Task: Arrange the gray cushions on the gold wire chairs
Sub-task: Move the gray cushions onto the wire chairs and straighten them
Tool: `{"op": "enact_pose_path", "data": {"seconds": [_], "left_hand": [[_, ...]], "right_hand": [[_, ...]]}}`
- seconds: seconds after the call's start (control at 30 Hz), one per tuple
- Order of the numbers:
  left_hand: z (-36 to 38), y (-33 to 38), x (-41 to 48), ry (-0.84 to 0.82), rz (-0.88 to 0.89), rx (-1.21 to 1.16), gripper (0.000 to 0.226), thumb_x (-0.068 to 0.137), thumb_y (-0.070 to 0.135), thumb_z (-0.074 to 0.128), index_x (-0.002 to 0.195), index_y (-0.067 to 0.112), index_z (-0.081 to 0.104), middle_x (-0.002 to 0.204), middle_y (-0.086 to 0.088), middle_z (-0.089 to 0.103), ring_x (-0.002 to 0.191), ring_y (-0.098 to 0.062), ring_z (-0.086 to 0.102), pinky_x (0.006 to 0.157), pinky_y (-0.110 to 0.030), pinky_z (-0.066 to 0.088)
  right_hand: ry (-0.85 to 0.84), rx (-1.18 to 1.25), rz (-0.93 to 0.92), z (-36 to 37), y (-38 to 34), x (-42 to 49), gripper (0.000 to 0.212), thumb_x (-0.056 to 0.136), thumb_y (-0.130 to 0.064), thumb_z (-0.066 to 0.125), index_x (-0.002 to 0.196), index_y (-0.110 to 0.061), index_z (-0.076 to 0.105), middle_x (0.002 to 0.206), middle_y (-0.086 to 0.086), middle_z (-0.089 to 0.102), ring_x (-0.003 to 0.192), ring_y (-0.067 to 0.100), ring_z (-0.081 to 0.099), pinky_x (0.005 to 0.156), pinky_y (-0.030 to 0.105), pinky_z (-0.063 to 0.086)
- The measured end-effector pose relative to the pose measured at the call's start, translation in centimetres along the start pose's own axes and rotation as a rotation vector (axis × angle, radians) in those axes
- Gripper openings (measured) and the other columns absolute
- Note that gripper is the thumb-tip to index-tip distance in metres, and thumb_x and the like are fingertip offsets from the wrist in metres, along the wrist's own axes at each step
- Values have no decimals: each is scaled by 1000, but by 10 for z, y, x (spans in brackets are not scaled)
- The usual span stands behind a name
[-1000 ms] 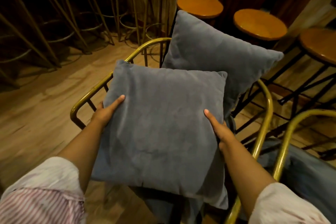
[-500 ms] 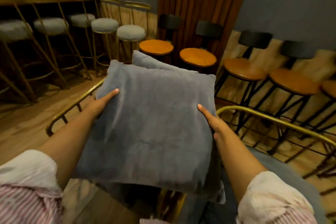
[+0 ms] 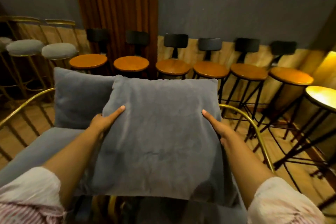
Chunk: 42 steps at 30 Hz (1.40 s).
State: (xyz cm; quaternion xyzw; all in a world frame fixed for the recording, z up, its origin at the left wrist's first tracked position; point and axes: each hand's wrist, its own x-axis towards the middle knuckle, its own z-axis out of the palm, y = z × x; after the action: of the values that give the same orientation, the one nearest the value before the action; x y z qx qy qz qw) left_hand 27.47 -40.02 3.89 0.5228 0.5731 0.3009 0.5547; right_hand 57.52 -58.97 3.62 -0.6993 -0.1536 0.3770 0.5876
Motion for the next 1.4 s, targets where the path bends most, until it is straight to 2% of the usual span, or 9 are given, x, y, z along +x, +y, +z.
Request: {"op": "enact_pose_path", "data": {"seconds": [0.27, 0.5, 0.57, 0.63, 0.73, 0.9, 1.07, 1.23, 1.4], "left_hand": [[126, 21, 71, -192, -85, 79, 92, 65, 54, 77, 134, 0, 50, 138, -20, 54, 123, -39, 52, 103, -52, 44], [228, 34, 193, -372, -140, 90, 124, 26, 66, 87, 135, 21, 49, 136, -4, 56, 124, -38, 52, 103, -62, 37], [259, 41, 211, -419, -142, 73, 106, 46, 54, 87, 139, 24, 45, 138, -1, 52, 129, -38, 46, 105, -65, 33], [285, 40, 226, -421, -121, 26, 86, 67, 38, 80, 141, 26, 39, 140, -3, 48, 132, -39, 41, 100, -67, 34], [317, 24, 257, -399, -44, -5, 90, 69, 34, 81, 146, 29, 33, 148, -3, 43, 134, -37, 40, 98, -67, 39], [341, -19, 290, -288, 59, -69, 123, 45, 53, 89, 147, 31, 24, 152, -1, 39, 137, -32, 40, 105, -60, 39], [353, -57, 299, -214, 55, -102, 97, 76, 25, 76, 150, 25, 14, 155, -4, 33, 139, -30, 36, 111, -55, 35], [351, -98, 296, -217, -58, -20, 134, 35, 66, 84, 148, 26, 25, 149, -2, 44, 133, -28, 46, 106, -52, 42], [354, -120, 290, -251, -175, 149, 119, 47, 50, 89, 147, 26, 29, 151, -2, 40, 135, -32, 42, 104, -55, 42]], "right_hand": [[152, 23, -108, -82, -7, 76, 91, 57, -50, 84, 137, -25, 48, 129, 0, 60, 106, 24, 61, 87, 43, 53], [209, 5, -154, -114, -23, 207, 91, 57, -49, 84, 137, -25, 47, 125, 0, 62, 108, 23, 61, 87, 41, 51], [210, 53, -161, -117, -19, 247, 104, 46, -60, 83, 137, -24, 48, 125, 1, 63, 112, 24, 61, 95, 43, 49], [222, 119, -133, -122, -12, 284, 115, 33, -67, 82, 135, -24, 50, 124, 0, 64, 111, 22, 62, 97, 41, 49], [246, 176, -163, -135, 8, 337, 117, 34, -69, 85, 137, -32, 46, 131, 0, 61, 119, 26, 58, 104, 49, 45], [307, 216, -247, -128, 27, 374, 119, 33, -65, 85, 137, -28, 42, 135, 2, 57, 121, 25, 56, 102, 45, 45], [325, 210, -254, -123, 55, 386, 126, 30, -70, 83, 139, -26, 37, 136, 3, 53, 123, 25, 52, 103, 45, 43], [357, 98, -146, -126, 107, 374, 136, 29, -79, 75, 145, -23, 33, 138, -4, 50, 125, 19, 47, 104, 35, 38], [385, -36, 12, -132, 163, 359, 123, 39, -83, 69, 142, -22, 42, 144, 5, 50, 130, 28, 48, 108, 46, 40]]}}
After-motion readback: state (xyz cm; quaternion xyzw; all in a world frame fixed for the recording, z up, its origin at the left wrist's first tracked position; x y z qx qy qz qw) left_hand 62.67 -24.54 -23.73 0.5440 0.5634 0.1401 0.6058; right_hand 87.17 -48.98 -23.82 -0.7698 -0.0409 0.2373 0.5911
